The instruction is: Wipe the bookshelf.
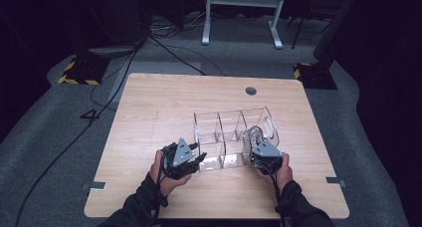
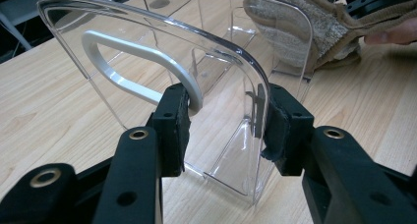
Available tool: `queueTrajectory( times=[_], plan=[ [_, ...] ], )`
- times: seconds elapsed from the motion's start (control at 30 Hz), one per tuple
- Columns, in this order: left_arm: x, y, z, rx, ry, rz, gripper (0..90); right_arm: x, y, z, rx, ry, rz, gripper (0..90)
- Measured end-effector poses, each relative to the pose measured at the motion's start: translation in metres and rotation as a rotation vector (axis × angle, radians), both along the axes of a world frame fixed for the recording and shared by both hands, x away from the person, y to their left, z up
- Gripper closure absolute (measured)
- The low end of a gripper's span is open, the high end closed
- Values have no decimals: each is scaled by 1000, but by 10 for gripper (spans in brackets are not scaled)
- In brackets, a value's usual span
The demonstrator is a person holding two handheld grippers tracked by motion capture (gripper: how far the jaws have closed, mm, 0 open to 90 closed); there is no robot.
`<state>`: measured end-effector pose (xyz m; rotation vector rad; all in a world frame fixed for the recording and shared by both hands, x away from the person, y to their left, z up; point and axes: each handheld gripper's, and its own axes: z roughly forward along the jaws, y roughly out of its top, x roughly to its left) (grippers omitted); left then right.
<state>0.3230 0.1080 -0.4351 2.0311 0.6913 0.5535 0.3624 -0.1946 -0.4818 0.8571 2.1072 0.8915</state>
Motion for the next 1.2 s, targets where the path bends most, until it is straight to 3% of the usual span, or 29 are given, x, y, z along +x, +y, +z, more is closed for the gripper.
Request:
queueTrajectory(
  times=[0.3,0.43,0.5,0.57,0.7,0.73,0.83,0.9,0.93,1.03,1.2],
  plan=[
    [1,-1,0,-1,-1,-5,570,-8,-5,32,28,-101,2,709],
    [1,-1,0,-2,-3,-4,570,-16,-14,62,97,-199,-12,708],
    [1,-1,-1,-5,-2,0,570,-21,-21,71,131,-223,-17,707],
    [1,-1,-1,-7,-5,-1,570,-23,-23,72,126,-226,-15,706],
    [1,-1,-2,-8,-8,-3,569,-33,-26,64,94,-208,4,705],
    [1,-1,-2,-8,-8,-2,570,-34,-25,53,69,-173,12,705],
    [1,-1,-1,-7,-8,0,570,-32,-23,40,45,-135,14,706],
    [1,-1,-1,-7,-8,-1,570,-28,-21,21,32,-57,26,707],
    [1,-1,-1,-7,-7,-2,570,-28,-21,21,32,-57,26,707],
    [1,-1,-2,-7,-9,-3,570,-23,-17,8,3,5,31,707],
    [1,-1,-2,-5,-13,-4,569,-18,-15,0,11,71,47,707]
  ],
)
